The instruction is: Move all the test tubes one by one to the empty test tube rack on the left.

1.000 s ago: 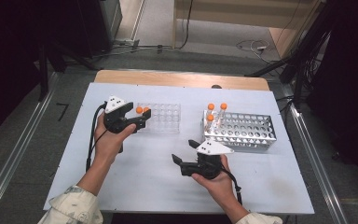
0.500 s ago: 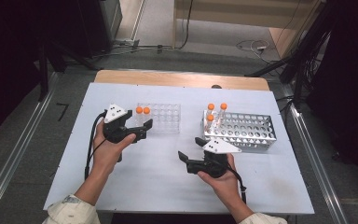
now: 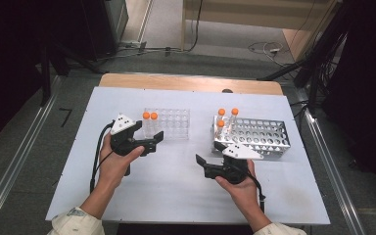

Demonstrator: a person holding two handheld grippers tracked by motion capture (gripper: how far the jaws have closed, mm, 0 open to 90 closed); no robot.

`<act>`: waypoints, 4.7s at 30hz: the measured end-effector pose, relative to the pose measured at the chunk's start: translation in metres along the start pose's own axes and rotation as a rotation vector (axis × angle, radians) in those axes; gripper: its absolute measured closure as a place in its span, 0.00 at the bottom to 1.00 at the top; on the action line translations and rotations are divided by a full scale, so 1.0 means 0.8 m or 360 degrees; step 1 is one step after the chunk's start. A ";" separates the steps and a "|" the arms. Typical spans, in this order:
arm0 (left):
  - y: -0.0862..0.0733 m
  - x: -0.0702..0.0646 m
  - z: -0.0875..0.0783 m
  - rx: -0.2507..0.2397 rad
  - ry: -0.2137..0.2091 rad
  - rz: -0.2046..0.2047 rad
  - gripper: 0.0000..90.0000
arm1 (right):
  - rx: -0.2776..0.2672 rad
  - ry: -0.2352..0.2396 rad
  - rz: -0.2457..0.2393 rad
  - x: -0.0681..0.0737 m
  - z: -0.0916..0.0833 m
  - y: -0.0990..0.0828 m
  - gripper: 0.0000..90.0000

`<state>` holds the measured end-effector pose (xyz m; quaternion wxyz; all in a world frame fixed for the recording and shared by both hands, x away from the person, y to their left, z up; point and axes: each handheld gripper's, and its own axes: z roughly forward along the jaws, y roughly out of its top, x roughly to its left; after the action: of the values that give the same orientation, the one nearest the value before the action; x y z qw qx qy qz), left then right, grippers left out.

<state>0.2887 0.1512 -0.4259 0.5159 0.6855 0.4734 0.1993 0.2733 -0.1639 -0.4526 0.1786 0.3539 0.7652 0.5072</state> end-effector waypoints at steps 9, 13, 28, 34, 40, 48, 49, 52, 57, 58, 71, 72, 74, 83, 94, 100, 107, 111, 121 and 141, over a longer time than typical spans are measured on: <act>-0.005 0.002 0.000 0.0025 -0.0032 -0.0013 0.13 | -0.0037 -0.0083 0.0001 -0.012 -0.007 0.005 0.20; -0.005 0.000 0.000 0.0020 -0.0035 0.0000 0.13 | -0.0045 -0.0127 0.0009 -0.019 -0.008 0.005 0.20; -0.007 -0.006 0.004 0.0047 -0.0051 0.0028 0.12 | -0.0046 -0.0324 0.0031 -0.049 0.017 0.011 0.19; -0.008 -0.007 0.005 0.0054 -0.0053 0.0024 0.12 | -0.0031 -0.0365 0.0013 -0.055 0.029 0.012 0.19; -0.008 -0.008 0.006 0.0057 -0.0061 0.0028 0.12 | -0.0026 -0.0412 0.0009 -0.060 0.039 0.011 0.17; -0.011 -0.009 0.008 0.0071 -0.0065 0.0031 0.12 | -0.0032 -0.0438 0.0030 -0.068 0.042 0.009 0.19; -0.011 -0.009 0.009 0.0071 -0.0064 0.0031 0.12 | -0.0040 -0.0436 0.0020 -0.068 0.042 0.009 0.22; -0.011 -0.009 0.009 0.0070 -0.0066 0.0029 0.12 | -0.0034 -0.0419 0.0011 -0.067 0.044 0.009 0.30; -0.011 -0.010 0.009 0.0080 -0.0064 0.0035 0.12 | -0.0072 -0.0401 -0.0020 -0.069 0.044 0.009 0.52; -0.012 -0.011 0.010 0.0080 -0.0070 0.0034 0.12 | -0.0075 -0.0398 -0.0025 -0.069 0.044 0.009 0.55; -0.013 -0.014 0.011 0.0094 -0.0082 0.0039 0.12 | -0.0065 -0.0404 -0.0040 -0.071 0.047 0.007 0.69; -0.013 -0.014 0.011 0.0095 -0.0084 0.0039 0.12 | -0.0065 -0.0406 -0.0039 -0.071 0.047 0.007 0.69; -0.013 -0.014 0.011 0.0099 -0.0086 0.0040 0.12 | -0.0062 -0.0408 -0.0039 -0.071 0.048 0.007 0.70; -0.013 -0.016 0.012 0.0098 -0.0094 0.0040 0.12 | -0.0052 -0.0427 -0.0041 -0.073 0.048 0.006 0.78; -0.013 -0.016 0.011 0.0097 -0.0096 0.0043 0.12 | -0.0080 -0.0429 -0.0041 -0.073 0.045 0.008 0.79; -0.013 -0.017 0.012 0.0100 -0.0101 0.0048 0.12 | -0.0134 -0.0412 -0.0021 -0.073 0.035 0.018 0.79; -0.012 -0.019 0.010 0.0090 -0.0103 0.0046 0.12 | -0.0205 -0.0386 -0.0010 -0.072 0.021 0.031 0.79; -0.012 -0.019 0.010 0.0088 -0.0107 0.0049 0.12 | -0.0249 -0.0373 -0.0003 -0.069 0.013 0.038 0.79; -0.009 -0.023 0.007 0.0074 -0.0109 0.0074 0.12 | -0.0290 -0.0293 -0.0016 -0.054 0.001 0.051 0.79; -0.008 -0.027 0.005 0.0067 -0.0132 0.0084 0.12 | -0.0160 -0.0119 -0.0099 -0.008 0.033 0.037 0.79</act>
<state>0.2789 0.1308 -0.4289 0.5152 0.7161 0.4376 0.1742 0.3047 -0.1443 -0.4377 0.2402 0.3393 0.7422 0.5256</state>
